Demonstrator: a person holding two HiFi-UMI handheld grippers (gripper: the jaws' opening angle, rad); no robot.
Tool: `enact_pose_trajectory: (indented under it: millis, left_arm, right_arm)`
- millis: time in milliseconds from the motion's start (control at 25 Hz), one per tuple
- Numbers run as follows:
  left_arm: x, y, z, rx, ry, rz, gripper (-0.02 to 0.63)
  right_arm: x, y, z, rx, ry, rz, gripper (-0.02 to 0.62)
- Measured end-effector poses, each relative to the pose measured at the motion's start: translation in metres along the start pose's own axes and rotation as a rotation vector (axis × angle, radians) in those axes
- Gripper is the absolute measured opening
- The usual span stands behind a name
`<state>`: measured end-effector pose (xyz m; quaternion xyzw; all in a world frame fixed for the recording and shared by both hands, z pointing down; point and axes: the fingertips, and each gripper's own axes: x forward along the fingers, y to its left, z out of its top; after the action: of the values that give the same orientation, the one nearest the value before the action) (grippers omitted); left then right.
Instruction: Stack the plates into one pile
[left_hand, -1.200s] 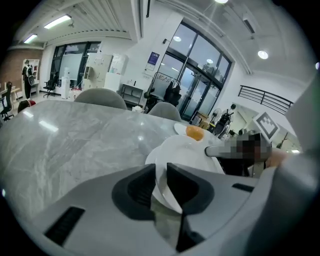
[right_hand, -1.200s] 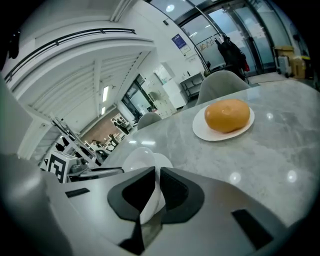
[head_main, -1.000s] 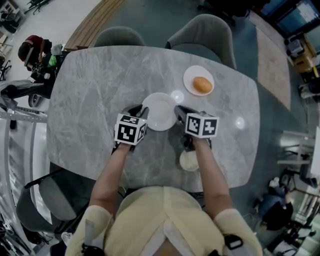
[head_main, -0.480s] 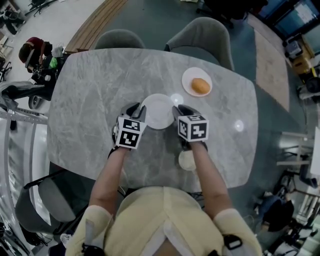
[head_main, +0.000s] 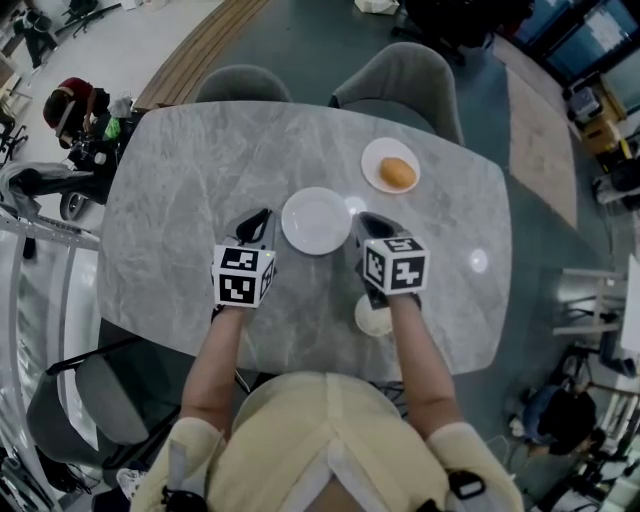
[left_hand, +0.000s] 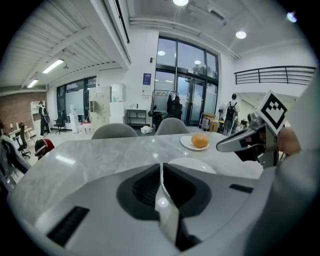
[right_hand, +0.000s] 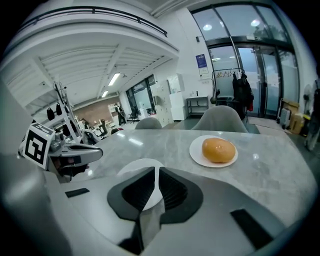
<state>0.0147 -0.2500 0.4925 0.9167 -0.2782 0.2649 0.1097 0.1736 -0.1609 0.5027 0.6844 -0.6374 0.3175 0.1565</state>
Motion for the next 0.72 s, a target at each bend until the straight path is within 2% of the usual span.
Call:
enact_pose_trajectory:
  millis: [160, 720]
  left_arm:
    - [-0.016, -0.002, 0.003, -0.015, -0.008, 0.004, 0.015]
    - [-0.051, -0.014, 0.01, 0.009, -0.024, 0.0, 0.015]
  right_arm:
    - [-0.018, 0.005, 0.003, -0.029, -0.022, -0.032, 0.008]
    - [-0.054, 0.017, 0.003, 0.0, -0.074, -0.019, 0.003]
